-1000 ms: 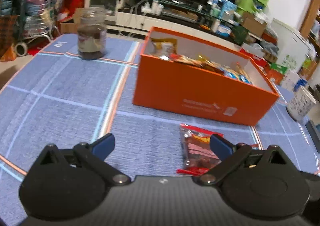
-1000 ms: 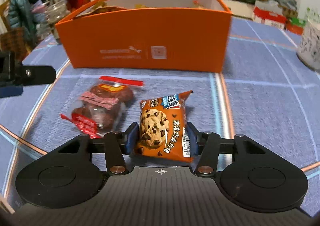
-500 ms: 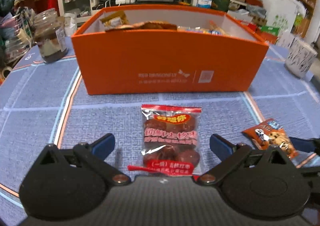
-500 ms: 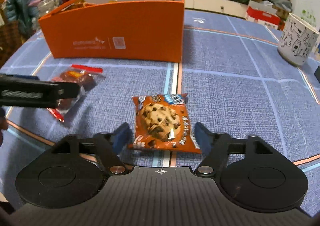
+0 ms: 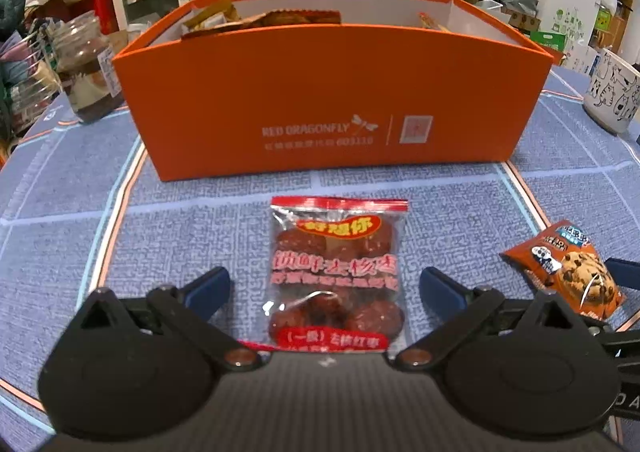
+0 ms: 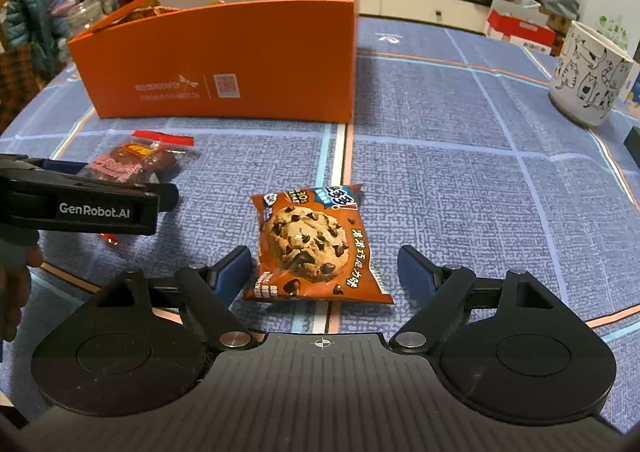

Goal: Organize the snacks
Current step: 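Grasp the red date bag with the left gripper while the right gripper grasps the brown cookie pack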

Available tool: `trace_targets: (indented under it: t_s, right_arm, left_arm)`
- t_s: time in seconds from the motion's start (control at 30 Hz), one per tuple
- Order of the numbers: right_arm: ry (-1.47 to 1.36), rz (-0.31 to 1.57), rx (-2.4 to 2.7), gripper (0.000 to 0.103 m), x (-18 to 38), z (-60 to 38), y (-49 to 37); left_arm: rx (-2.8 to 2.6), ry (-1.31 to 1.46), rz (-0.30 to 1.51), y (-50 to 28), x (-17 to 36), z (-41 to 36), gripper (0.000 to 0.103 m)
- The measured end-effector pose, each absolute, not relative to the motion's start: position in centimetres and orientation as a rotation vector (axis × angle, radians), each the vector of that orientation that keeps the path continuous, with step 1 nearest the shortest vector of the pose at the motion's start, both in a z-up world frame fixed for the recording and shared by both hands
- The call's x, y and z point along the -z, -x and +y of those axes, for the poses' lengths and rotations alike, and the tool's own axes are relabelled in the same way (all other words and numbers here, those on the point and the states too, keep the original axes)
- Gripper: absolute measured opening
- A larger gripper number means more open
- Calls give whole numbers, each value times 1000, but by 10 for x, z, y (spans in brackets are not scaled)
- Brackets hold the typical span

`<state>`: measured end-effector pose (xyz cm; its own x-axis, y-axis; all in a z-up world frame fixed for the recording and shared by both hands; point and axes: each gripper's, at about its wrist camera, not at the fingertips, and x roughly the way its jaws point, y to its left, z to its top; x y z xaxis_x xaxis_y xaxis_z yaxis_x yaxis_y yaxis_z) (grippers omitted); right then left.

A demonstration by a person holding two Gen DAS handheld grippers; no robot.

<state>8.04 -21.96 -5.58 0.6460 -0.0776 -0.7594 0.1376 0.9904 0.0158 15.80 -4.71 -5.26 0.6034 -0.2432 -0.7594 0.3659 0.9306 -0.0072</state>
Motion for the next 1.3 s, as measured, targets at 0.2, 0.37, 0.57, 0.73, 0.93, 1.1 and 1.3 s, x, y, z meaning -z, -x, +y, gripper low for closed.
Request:
trace_targets:
  t_s: [0.2,0.37,0.57,0.73,0.93,1.1,1.3]
  right_arm:
    - [-67,854,123,76,57,-220,-81]
    - [-65,853,119,78,57,-219,-81]
    - [-63,854,115,77,57,-220,-82]
    - [-63,856,116,75,57,-221,-83]
    - [-62,861,116,72,56,-222,-83]
    - [-60,862,118,69,55,-222,-83]
    - [-55,861,111,59,54,-218,-83]
  left_arm:
    - [349,-152,846,-157,53,-41,100]
    - [344,-151,838,-156,54,-39,101]
    - [370,-152,830,-153,54,-44,101]
    - [394,-103,828,-157,52,-42,101]
    - [385,-124,829,-157,51,-43,93]
    - [373,-149,827,-158,52,-47,94]
    - [363,-150,835,-158,54,-47,99]
